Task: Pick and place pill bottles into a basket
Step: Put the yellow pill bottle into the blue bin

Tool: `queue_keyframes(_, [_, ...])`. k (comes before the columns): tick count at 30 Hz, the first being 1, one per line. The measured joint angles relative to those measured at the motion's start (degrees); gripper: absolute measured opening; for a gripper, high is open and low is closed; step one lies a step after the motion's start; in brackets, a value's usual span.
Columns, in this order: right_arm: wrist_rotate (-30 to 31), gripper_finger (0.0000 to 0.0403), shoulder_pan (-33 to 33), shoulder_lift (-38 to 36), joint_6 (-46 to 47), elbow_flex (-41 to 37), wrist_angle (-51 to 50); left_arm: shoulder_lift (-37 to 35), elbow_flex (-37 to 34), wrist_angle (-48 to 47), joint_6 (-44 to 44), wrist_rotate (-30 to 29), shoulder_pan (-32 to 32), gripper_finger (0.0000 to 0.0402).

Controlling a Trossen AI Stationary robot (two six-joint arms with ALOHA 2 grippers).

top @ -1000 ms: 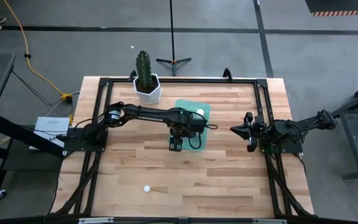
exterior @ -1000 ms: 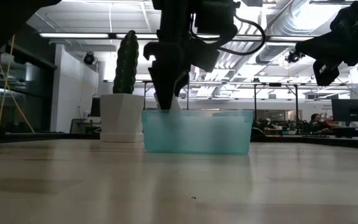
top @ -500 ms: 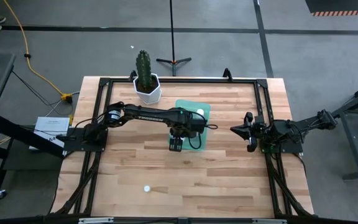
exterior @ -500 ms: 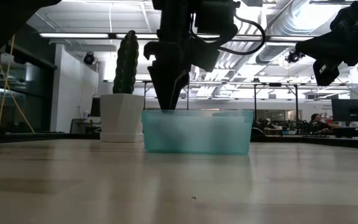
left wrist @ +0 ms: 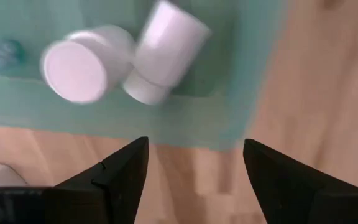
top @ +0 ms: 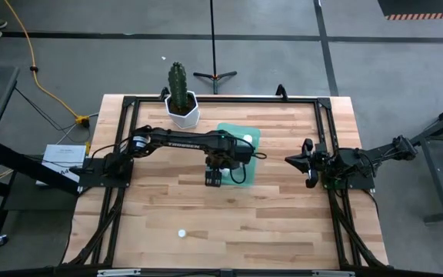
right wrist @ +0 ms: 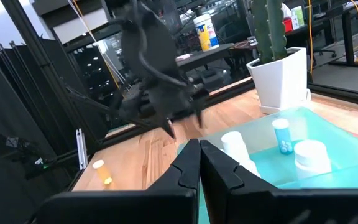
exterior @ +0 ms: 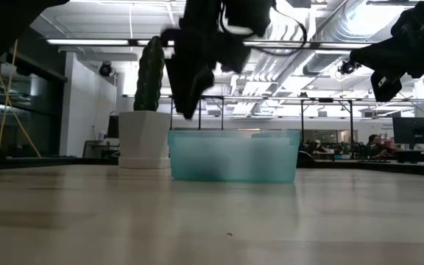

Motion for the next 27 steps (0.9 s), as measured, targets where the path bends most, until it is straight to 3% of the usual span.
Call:
queue_keyframes(6, [0.00,0.0000,0.00,0.00,1.18,0.00,-0.09,-1.88,5.07,-3.85,-3.88,6.09,-2.25,0.0280])
queue_keyframes(11, [-0.54,0.0000,0.02,-0.02,2.93,-0.02,-0.34,-5.70,5.55,-4.04,-10.75,6.86,-6.36,0.0271])
queue_keyframes(24, [-0.78,0.0000,0.01,-0.02,3.05,0.00,-0.92,-19.08,5.51,-0.65,-38.14,-18.52,-22.70,0.0255])
queue_keyframes(27, [-1.29,0.0000,0.02,-0.02,3.04,-0.02,-1.25,-21.86,2.18,-0.64,-45.35,-23.71,-26.88,0.0255])
